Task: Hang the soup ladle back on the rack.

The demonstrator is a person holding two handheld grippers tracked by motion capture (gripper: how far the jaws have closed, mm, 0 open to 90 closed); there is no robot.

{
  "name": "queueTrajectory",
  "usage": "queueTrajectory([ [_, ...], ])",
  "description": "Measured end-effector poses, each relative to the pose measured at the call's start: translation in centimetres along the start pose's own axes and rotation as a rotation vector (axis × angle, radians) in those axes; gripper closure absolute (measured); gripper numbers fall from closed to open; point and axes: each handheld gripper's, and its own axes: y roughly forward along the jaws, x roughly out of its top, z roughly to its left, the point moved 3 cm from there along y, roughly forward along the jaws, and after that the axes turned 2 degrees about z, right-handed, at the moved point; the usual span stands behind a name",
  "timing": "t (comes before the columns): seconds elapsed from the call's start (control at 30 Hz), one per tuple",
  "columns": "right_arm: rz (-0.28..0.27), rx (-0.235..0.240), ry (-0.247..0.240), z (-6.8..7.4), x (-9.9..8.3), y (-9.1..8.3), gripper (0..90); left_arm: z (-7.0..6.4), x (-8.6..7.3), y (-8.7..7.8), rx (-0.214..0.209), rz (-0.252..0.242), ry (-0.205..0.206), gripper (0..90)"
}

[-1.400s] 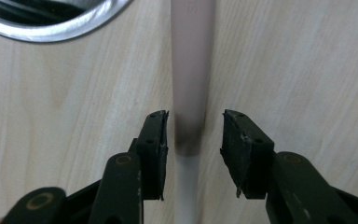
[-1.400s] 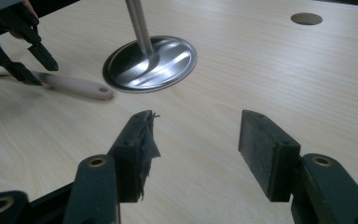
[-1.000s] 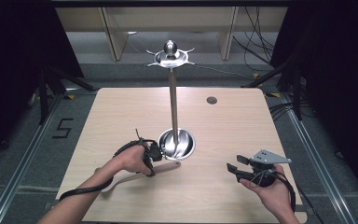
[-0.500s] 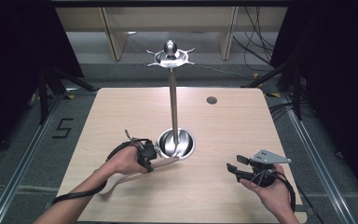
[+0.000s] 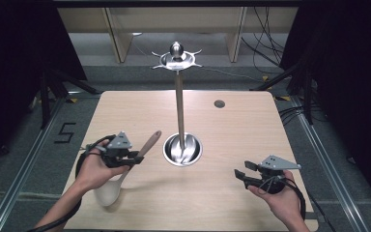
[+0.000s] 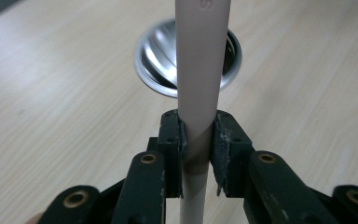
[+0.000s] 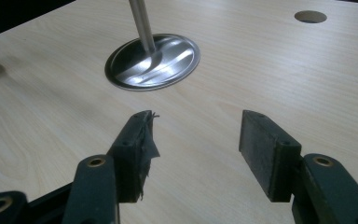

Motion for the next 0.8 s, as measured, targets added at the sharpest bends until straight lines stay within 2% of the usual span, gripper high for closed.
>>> queueTrajectory([
  [0.07, -0.002, 0.002, 0.001, 0.0, 0.0, 0.0, 45.2, 0.1, -0.6, -0.9, 0.008, -0.067, -0.040, 74.2],
  [0.13, -0.014, 0.013, 0.002, 0.0, 0.0, 0.1, 45.2, 0.3, -1.2, -1.8, 0.011, -0.119, -0.048, 74.1],
  [0.17, -0.014, 0.013, 0.002, 0.0, 0.0, 0.1, 45.2, 0.3, -1.5, -2.2, 0.013, -0.149, -0.074, 74.1],
  [0.23, -0.014, 0.007, -0.003, 0.0, 0.0, 0.1, 45.2, 0.5, -2.0, -3.0, 0.014, -0.182, -0.077, 74.1],
  [0.27, -0.024, -0.008, -0.022, -0.2, 0.1, 0.1, 45.1, 0.6, -2.4, -3.5, 0.017, -0.220, -0.088, 74.2],
  [0.47, -0.015, -0.005, -0.021, -0.2, 0.1, 0.0, 45.1, 0.6, -3.2, -4.5, -0.002, -0.278, -0.087, 74.2],
  [0.63, -0.036, -0.001, -0.017, -0.2, 0.1, 0.1, 45.1, 0.6, -3.4, -5.0, 0.005, -0.305, -0.093, 74.2],
  [0.67, -0.014, -0.013, -0.020, -0.3, 0.1, 0.0, 45.1, 0.7, -3.5, -5.1, 0.010, -0.311, -0.093, 74.3],
  [0.73, -0.015, -0.006, -0.027, -0.3, 0.1, 0.0, 45.1, 0.7, -3.6, -5.4, 0.012, -0.329, -0.104, 74.3],
  [0.77, -0.018, -0.009, -0.026, -0.3, 0.1, 0.0, 45.1, 0.7, -3.6, -5.7, 0.014, -0.353, -0.111, 74.3],
  [0.8, -0.016, -0.010, -0.015, -0.2, 0.1, 0.1, 45.1, 0.7, -3.6, -5.7, 0.014, -0.353, -0.111, 74.3],
])
